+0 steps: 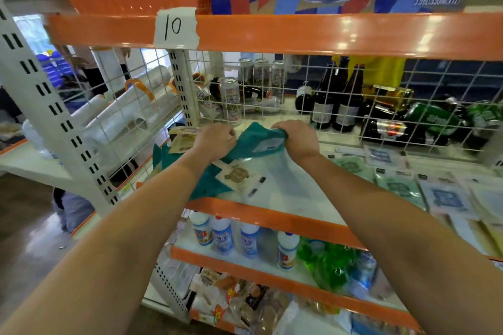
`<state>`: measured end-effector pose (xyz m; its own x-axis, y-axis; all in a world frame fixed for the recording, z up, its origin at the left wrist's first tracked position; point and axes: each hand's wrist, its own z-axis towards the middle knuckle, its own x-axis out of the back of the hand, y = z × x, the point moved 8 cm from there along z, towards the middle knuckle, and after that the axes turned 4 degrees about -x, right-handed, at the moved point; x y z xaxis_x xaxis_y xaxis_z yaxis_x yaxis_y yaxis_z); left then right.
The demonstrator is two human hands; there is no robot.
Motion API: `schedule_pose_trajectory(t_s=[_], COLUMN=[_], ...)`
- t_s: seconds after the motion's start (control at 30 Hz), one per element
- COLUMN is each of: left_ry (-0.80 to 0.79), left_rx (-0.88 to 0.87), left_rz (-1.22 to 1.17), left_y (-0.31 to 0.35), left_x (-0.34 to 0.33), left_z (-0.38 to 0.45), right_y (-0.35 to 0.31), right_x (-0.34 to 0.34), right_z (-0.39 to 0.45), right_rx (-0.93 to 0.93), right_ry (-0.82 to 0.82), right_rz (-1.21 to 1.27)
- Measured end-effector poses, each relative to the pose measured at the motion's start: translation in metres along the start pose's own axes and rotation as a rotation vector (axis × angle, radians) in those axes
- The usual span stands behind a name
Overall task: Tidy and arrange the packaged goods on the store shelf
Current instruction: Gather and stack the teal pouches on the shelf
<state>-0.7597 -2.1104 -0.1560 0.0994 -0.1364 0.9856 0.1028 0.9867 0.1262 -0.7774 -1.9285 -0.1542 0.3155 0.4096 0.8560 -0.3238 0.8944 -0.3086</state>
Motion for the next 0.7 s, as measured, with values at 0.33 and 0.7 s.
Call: schedule_pose_trajectory(t_s=[0.33,0.7], left_ry=[-0.186,-0.330], left_rx=[-0.055,-0.094], left_rz=[-0.127,-0.500], left_y=[0.047,0.110], left_x=[-0.027,-0.045], left_z=[0.016,0.019], right_y=[0.034,0.078], right_x=[0.041,0.060], right_z=[0.005,0.008], right_rx=[-0.077,-0.108], right_ry=[0.055,0.008], right_rz=[0.163,0.112])
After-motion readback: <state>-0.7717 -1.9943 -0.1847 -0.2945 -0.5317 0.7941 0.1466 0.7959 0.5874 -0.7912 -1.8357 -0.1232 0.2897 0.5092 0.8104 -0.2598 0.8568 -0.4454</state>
